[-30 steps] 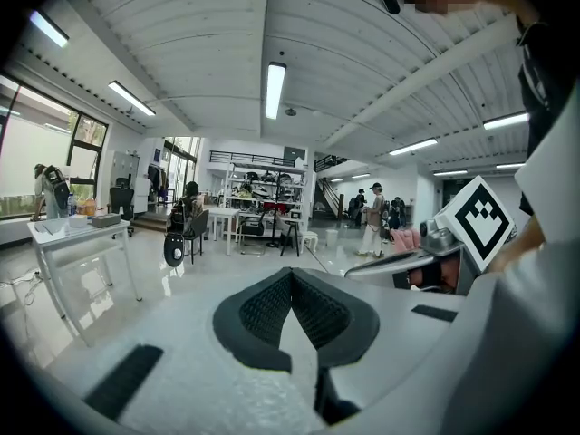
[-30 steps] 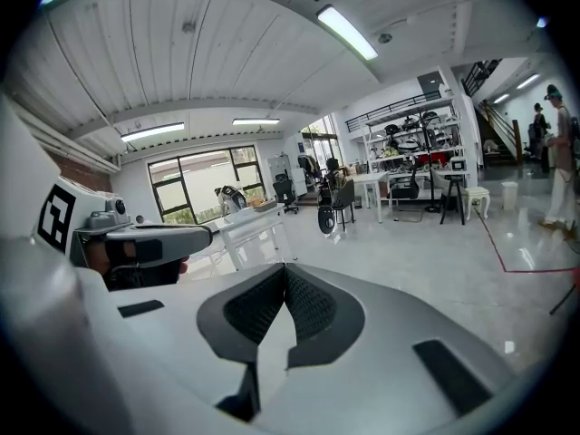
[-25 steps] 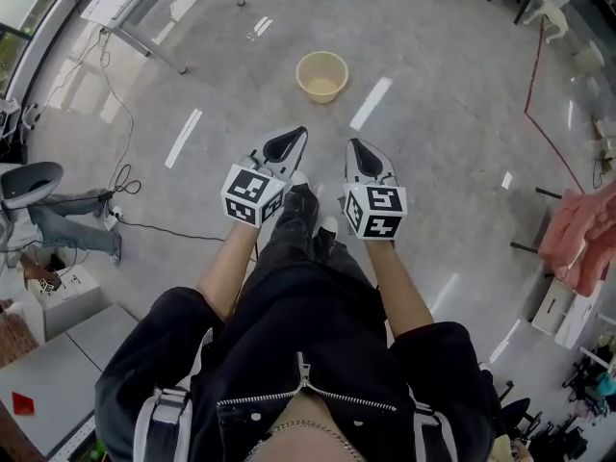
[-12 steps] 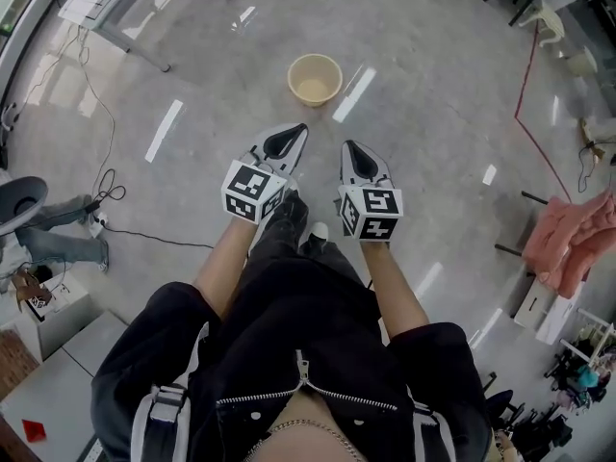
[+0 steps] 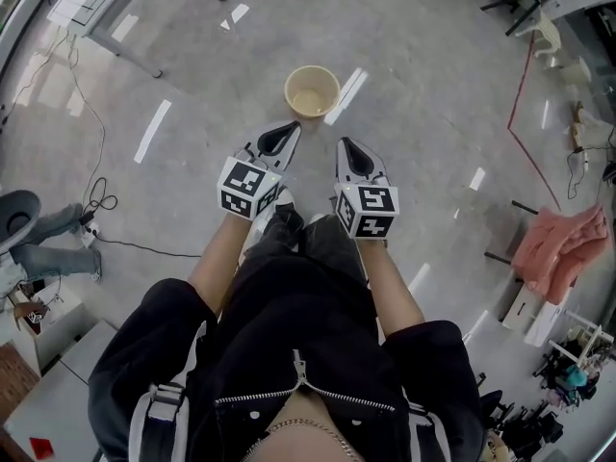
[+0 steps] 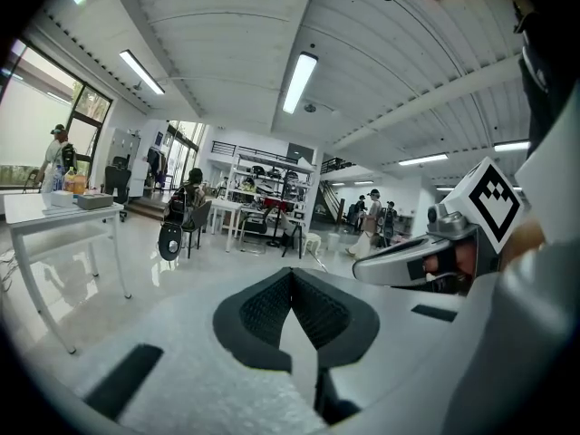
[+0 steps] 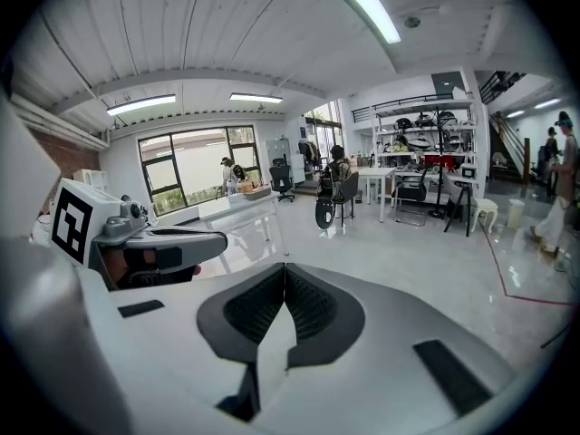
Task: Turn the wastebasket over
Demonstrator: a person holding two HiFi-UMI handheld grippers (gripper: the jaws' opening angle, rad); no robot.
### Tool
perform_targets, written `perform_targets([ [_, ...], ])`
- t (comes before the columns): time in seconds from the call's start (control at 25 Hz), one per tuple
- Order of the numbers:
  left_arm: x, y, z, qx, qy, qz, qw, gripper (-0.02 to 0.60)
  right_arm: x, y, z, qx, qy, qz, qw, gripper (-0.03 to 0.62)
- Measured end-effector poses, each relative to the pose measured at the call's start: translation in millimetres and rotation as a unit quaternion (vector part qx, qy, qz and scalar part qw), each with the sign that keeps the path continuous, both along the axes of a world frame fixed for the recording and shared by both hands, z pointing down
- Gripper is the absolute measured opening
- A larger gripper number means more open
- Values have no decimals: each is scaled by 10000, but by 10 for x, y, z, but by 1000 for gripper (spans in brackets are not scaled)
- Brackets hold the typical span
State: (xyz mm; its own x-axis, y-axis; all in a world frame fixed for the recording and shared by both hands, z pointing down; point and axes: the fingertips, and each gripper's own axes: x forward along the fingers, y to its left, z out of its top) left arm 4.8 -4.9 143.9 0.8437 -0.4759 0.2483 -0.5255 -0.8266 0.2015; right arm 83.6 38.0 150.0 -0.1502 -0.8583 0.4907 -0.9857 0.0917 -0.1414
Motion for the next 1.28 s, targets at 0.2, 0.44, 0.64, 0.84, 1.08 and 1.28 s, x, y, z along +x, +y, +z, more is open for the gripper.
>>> perform_targets([
  [0.2, 167, -224, 43, -8, -51, 132, 9999, 5, 154, -230, 8, 4, -17, 85, 10000, 11],
  [0.44, 492, -564, 95, 17, -137, 147, 9998, 5, 479, -541, 75, -19, -101, 105, 9999, 11],
  [0.64, 709, -969, 134, -29, -168, 55, 9998, 5, 684, -913, 138, -78, -187, 72, 9998, 11],
  [0.84, 973, -1273, 209, -224, -218, -98, 9995, 5, 961, -1262, 168, -178, -329, -3, 9993, 11],
  [1.08, 1224, -1676, 229, -275, -393, -429, 9979, 5, 1215, -1741, 235, -230, -547, -331, 9977, 11],
  [1.28, 1322, -1799, 129, -167, -483, -686, 9963, 5, 1217, -1968, 338, -378, -668, -774, 9940, 11],
])
